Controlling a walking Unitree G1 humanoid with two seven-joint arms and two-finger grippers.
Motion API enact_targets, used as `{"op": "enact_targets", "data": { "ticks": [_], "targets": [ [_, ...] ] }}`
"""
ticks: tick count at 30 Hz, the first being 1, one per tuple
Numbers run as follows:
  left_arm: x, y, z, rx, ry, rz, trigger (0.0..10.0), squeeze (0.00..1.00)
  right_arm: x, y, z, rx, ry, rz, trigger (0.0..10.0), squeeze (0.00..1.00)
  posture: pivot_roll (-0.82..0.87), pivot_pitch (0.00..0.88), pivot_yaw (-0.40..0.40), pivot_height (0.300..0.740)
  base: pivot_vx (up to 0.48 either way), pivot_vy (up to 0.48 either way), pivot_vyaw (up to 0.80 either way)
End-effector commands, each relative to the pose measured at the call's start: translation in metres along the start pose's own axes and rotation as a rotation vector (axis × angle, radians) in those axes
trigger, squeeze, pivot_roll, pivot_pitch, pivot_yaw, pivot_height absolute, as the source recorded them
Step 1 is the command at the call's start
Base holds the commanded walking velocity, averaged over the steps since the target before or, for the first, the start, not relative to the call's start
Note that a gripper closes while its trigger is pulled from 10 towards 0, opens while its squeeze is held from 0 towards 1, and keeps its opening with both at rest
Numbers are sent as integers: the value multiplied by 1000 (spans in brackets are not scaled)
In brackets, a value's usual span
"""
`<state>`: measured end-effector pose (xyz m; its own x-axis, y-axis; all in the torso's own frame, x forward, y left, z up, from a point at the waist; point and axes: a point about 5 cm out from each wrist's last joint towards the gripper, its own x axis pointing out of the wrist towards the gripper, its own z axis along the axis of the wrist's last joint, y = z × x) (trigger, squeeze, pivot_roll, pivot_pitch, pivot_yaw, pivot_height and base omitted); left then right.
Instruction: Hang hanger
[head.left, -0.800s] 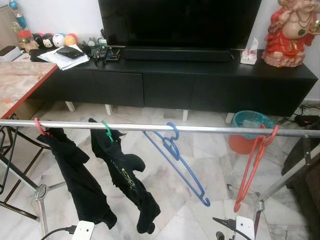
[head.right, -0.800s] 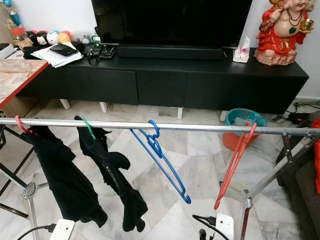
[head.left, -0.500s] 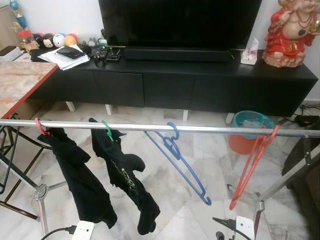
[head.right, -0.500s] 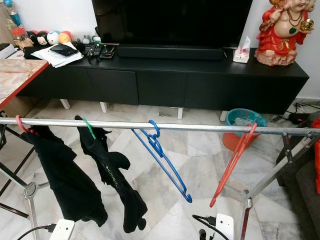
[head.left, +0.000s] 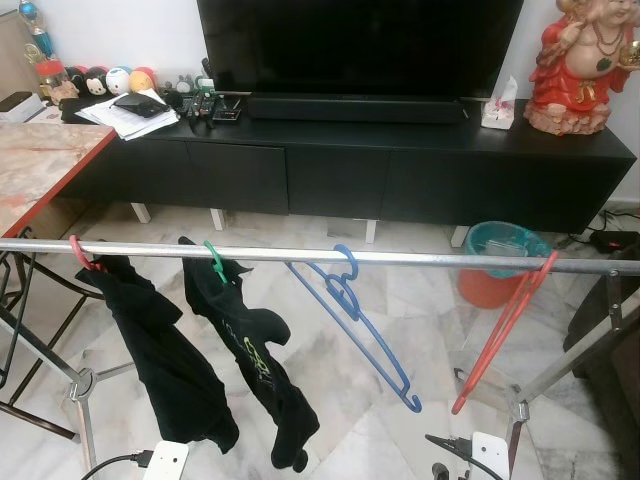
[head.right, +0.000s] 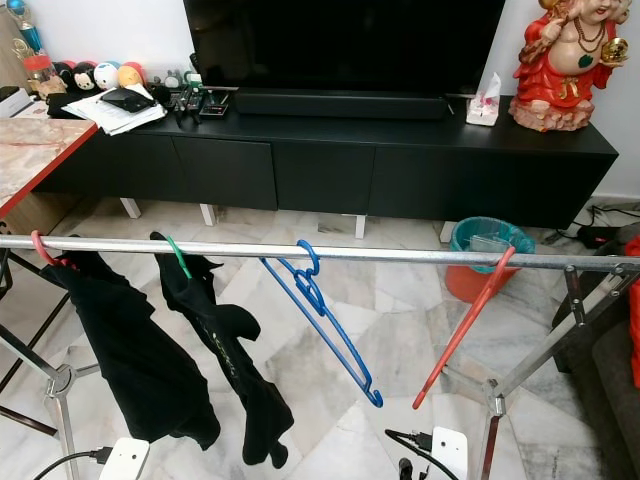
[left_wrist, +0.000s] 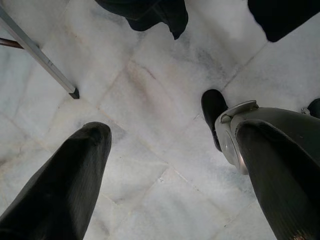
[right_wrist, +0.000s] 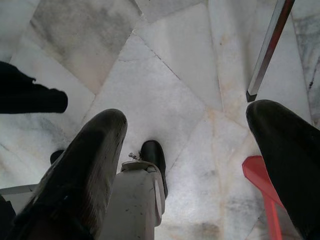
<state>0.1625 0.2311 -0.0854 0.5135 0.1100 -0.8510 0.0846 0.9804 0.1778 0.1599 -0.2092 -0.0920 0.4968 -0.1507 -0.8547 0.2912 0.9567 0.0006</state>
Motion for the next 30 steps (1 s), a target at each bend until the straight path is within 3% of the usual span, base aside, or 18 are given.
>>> {"op": "enact_targets", "data": {
  "ticks": [1,30],
  "targets": [
    [0,-1,-2,8,10,-9,10000,0,0,-1,2,9,-7,-1,10000,0,-133,0,13,740,0,0,0],
    [0,-1,1,1,-12,-18,10000,0,0,0,2,4,-7,8,10000,0,-121,0,11,740,0,0,0]
  ]
}}
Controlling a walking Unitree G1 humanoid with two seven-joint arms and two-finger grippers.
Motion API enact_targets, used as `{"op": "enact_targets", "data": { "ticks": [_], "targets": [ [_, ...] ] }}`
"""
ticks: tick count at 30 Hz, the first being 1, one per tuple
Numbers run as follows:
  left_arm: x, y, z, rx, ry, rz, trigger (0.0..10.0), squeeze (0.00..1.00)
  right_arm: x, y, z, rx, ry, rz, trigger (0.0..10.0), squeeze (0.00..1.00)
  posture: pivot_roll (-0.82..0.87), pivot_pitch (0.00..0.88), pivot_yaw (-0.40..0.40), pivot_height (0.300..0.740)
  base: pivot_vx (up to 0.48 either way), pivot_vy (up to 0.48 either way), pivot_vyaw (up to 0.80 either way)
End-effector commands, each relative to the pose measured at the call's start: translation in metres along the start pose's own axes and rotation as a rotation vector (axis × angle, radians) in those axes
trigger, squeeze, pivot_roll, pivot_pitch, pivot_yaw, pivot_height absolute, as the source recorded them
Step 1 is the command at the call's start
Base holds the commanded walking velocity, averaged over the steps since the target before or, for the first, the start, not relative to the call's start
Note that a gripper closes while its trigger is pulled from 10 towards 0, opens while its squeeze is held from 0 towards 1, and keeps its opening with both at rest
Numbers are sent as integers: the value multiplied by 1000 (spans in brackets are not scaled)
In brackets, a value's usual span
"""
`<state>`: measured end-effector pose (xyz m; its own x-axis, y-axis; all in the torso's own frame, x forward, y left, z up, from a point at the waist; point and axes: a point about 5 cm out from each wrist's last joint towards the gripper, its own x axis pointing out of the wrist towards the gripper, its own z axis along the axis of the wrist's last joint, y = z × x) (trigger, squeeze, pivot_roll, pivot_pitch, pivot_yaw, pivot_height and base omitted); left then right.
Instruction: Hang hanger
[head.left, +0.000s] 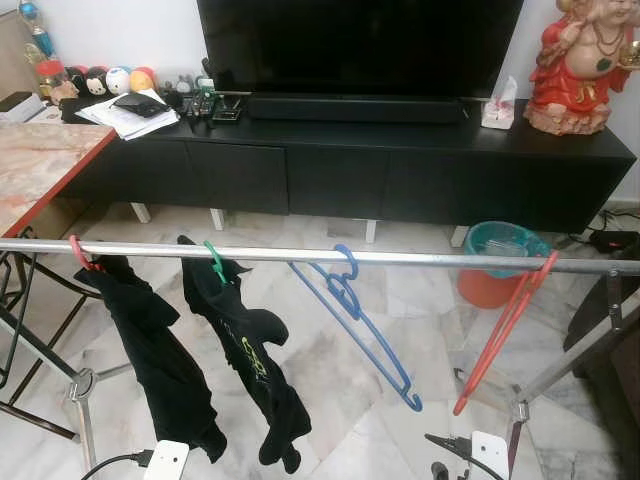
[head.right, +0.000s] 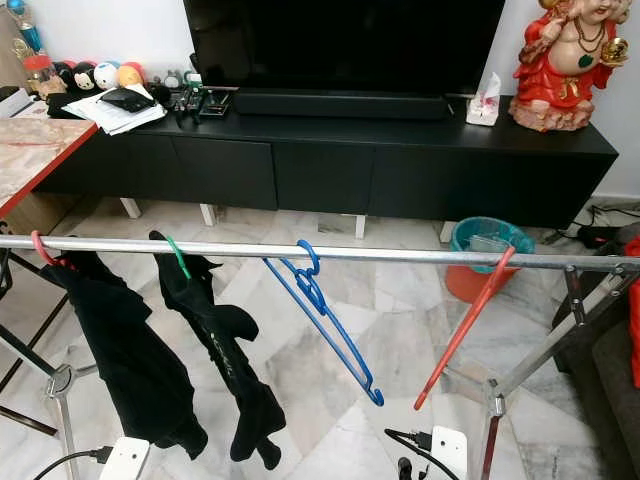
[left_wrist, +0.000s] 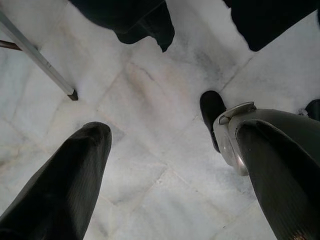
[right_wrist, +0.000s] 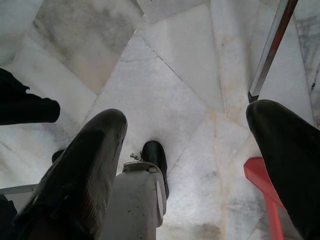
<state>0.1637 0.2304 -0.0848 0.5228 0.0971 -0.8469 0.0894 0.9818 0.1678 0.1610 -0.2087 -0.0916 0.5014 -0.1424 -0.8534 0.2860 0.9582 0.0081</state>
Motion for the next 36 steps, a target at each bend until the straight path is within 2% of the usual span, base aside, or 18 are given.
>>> {"op": "enact_targets", "data": {
  "ticks": [1,9,15,17,24,30,35,36],
  "targets": [
    [0,-1,-1,6,4,-8,10000,0,0,0,1,3,-4,0,10000,0,-124,0,13,740,0,0,0],
    [0,-1,-1,10,3,-12,10000,0,0,-1,1,4,-3,1,10000,0,-125,0,13,740,0,0,0],
    [0,-1,0,-20,-15,-8,10000,0,0,-1,1,1,-2,2,10000,0,-123,0,13,740,0,0,0],
    [-1,-1,3,-45,-62,-9,10000,0,0,-1,0,2,-2,3,10000,0,-122,0,16,740,0,0,0],
    [-1,0,4,-80,-101,13,10000,0,0,-1,-1,-4,2,4,10000,0,-113,0,14,740,0,0,0],
    [-2,-1,7,-50,-127,13,10000,0,0,-3,-1,-18,4,6,10000,0,-106,0,9,740,0,0,0],
    [-2,-2,7,-74,-148,23,10000,0,0,-4,-1,-25,5,7,10000,0,-90,0,1,740,0,0,0],
    [-4,4,20,-65,-255,21,10000,0,0,-5,-1,-30,7,8,10000,0,-86,0,-1,740,0,0,0]
  ]
}}
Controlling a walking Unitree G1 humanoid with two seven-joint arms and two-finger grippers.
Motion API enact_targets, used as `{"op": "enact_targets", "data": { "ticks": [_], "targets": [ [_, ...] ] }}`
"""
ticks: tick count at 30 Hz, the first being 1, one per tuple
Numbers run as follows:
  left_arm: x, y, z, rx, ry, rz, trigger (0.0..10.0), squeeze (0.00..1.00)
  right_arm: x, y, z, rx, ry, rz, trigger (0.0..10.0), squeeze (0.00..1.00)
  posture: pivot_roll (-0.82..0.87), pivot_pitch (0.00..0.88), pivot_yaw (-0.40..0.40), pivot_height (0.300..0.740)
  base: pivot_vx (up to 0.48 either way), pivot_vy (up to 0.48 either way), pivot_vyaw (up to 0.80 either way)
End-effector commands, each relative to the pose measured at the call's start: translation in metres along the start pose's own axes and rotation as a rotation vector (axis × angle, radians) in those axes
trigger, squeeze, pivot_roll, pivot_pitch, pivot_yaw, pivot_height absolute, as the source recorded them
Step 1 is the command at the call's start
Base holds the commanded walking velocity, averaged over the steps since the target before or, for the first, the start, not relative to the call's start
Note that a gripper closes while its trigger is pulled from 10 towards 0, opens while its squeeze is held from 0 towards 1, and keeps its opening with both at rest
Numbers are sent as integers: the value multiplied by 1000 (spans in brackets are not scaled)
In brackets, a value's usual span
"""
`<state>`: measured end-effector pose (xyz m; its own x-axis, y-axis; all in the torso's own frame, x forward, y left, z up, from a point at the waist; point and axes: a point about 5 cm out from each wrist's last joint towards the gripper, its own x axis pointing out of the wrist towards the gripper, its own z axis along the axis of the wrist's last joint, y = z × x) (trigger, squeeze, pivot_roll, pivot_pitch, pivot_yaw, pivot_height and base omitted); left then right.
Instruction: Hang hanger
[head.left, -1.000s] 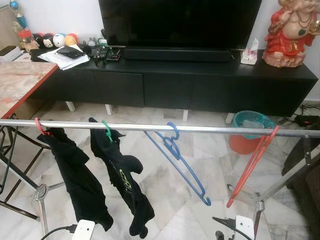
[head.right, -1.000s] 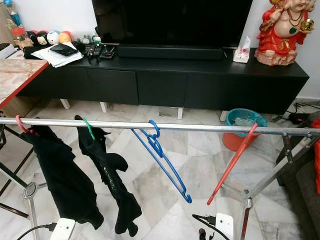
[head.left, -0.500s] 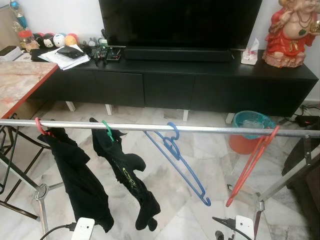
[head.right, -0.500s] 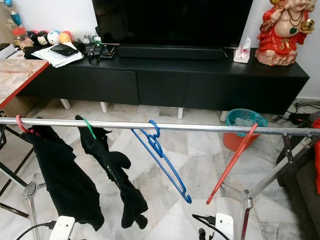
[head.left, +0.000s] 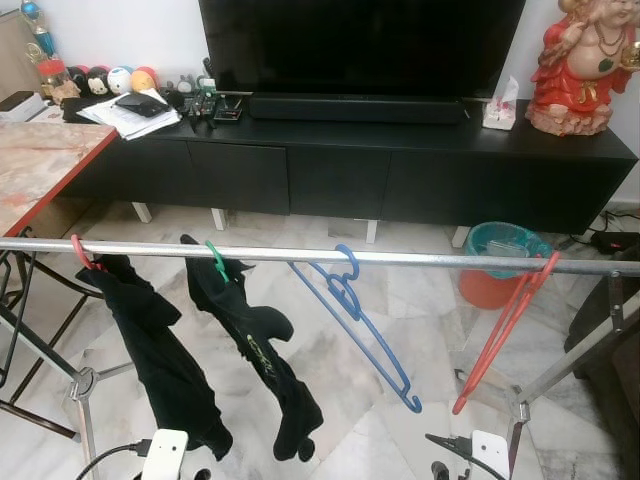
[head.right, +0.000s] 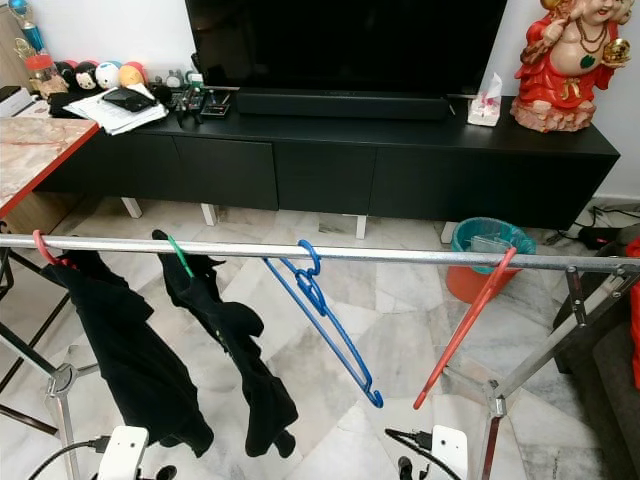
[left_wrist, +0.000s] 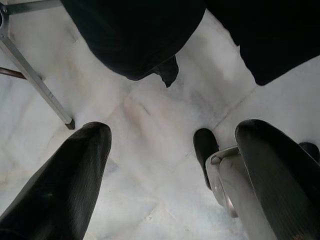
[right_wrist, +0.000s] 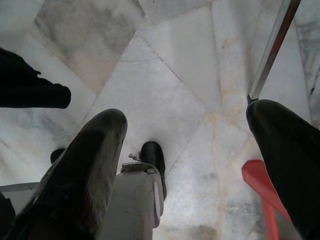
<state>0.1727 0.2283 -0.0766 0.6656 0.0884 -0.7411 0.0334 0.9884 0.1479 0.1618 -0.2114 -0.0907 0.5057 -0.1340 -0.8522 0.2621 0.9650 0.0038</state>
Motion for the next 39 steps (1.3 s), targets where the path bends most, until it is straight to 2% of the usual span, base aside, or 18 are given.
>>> {"op": "enact_targets", "data": {
  "ticks": [1,4,11,17,18,20,24,25,27,30,32,35,36,37,38,39],
  "targets": [
    [-4,12,23,5,-212,-6,10000,0,-1,-3,-2,-10,10,-1,10000,0,-84,0,-2,740,0,0,0],
    [-9,20,29,21,-277,1,10000,0,-1,-3,-3,-16,11,1,10000,0,-81,0,-5,740,0,0,0],
    [-5,14,33,12,-272,4,10000,0,0,-3,-2,-21,11,3,10000,0,-90,0,-3,740,0,0,0],
    [-10,16,30,10,-296,7,10000,0,0,-4,-2,-21,9,2,10000,0,-89,0,-4,740,0,0,0],
    [-17,19,25,17,-319,8,10000,0,-1,-4,-2,-22,10,0,10000,0,-83,0,-6,740,0,0,0],
    [-21,20,23,21,-330,9,10000,0,-1,-5,-2,-22,10,-1,10000,0,-83,0,-6,740,0,0,0],
    [-48,33,18,26,-424,24,10000,0,-1,-6,-2,-36,13,3,10000,0,-53,0,-28,740,0,0,0],
    [-48,33,18,26,-424,24,10000,0,-1,-6,-2,-36,13,3,10000,0,-53,0,-28,740,0,0,0],
    [-80,39,29,49,-535,31,10000,0,-1,-9,0,-68,17,11,10000,0,-16,0,-45,740,0,0,0],
    [-88,39,36,53,-574,32,10000,0,-1,-9,0,-76,18,13,10000,0,-9,0,-50,740,0,0,0],
    [-98,39,52,47,-635,49,10000,0,-1,-10,1,-83,17,17,10000,0,-4,0,-52,740,0,0,0],
    [-98,48,74,-35,-695,128,10000,0,-1,-10,1,-85,16,17,10000,0,-2,0,-59,740,0,0,0],
    [-98,48,74,-35,-695,128,10000,0,-1,-10,1,-85,16,17,10000,0,-2,0,-59,740,0,0,0],
    [-95,53,87,-69,-715,177,10000,0,-1,-10,2,-87,16,16,10000,0,-4,0,-59,740,0,0,0],
    [-95,53,87,-69,-715,177,10000,0,-1,-10,2,-87,16,16,10000,0,-4,0,-59,740,0,0,0],
    [-93,58,103,-130,-724,223,10000,0,-1,-10,2,-87,16,15,10000,0,-10,0,-57,740,0,0,0]
  ]
}}
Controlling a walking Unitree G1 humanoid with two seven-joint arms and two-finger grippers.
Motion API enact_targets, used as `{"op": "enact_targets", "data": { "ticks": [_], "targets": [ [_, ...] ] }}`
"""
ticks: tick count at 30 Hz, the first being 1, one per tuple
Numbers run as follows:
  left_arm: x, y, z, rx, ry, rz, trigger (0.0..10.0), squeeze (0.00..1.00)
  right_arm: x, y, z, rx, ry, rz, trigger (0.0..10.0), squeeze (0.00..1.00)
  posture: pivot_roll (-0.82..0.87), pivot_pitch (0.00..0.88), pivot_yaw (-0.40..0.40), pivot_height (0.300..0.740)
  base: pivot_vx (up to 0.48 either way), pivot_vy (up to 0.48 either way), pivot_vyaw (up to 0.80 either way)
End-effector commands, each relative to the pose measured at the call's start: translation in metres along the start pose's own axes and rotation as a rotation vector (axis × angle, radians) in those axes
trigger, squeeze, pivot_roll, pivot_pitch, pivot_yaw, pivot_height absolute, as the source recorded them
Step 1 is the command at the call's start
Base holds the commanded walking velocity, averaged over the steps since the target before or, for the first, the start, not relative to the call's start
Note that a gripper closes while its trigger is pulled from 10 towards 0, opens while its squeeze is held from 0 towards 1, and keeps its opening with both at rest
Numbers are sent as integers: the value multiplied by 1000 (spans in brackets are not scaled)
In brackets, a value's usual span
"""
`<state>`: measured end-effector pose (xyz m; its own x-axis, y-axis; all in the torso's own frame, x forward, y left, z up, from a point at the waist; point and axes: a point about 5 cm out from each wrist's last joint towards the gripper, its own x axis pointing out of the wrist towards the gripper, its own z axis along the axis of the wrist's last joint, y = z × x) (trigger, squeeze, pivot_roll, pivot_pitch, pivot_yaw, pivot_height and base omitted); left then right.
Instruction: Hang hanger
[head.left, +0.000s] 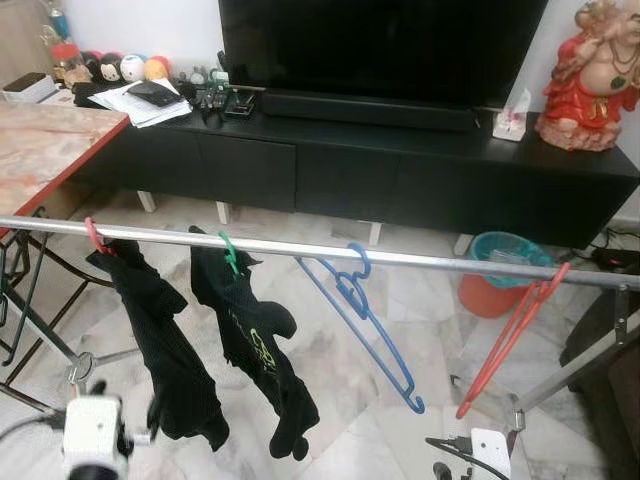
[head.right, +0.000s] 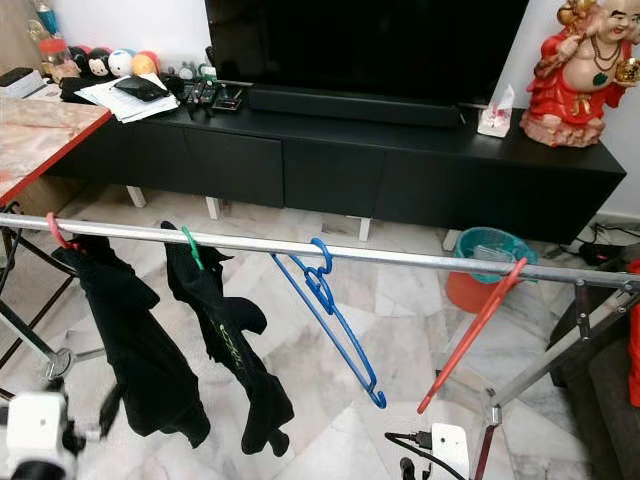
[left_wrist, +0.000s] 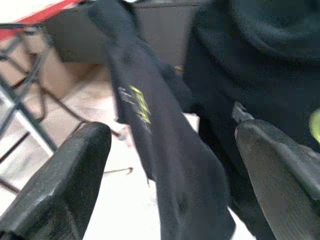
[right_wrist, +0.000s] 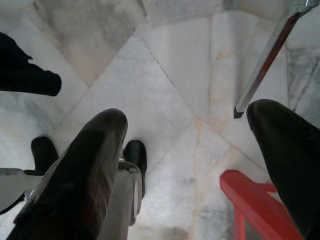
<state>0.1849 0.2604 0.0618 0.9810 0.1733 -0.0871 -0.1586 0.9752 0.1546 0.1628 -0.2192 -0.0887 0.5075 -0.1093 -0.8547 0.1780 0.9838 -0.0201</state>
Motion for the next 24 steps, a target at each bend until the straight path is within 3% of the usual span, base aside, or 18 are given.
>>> {"op": "enact_targets", "data": {
  "ticks": [1,4,7,8,10,16,20,24],
  "targets": [
    [10,6,10,-37,18,86,10000,0,0,-3,-2,-1,12,-9,10000,0,-14,0,-56,740,0,0,0],
    [22,6,17,-73,15,123,10000,0,0,-2,-1,2,11,-9,10000,0,-18,0,-54,740,0,0,0],
    [43,4,29,-126,12,177,10000,0,0,-2,-1,4,10,-9,10000,0,-19,0,-57,740,0,0,0],
    [43,4,29,-126,12,177,10000,0,0,-2,-1,4,10,-9,10000,0,-19,0,-57,740,0,0,0],
    [58,1,39,-166,-6,193,10000,0,0,-2,-1,5,9,-9,10000,0,-22,0,-56,740,0,0,0],
    [89,5,56,-159,43,273,10000,0,0,0,0,17,3,-9,10000,0,-41,0,-48,740,0,0,0],
    [97,12,54,-163,134,320,10000,0,0,1,0,20,2,-8,10000,0,-43,0,-46,740,0,0,0],
    [106,16,59,-175,162,342,10000,0,0,2,1,22,1,-7,10000,0,-39,0,-48,740,0,0,0]
  ]
}}
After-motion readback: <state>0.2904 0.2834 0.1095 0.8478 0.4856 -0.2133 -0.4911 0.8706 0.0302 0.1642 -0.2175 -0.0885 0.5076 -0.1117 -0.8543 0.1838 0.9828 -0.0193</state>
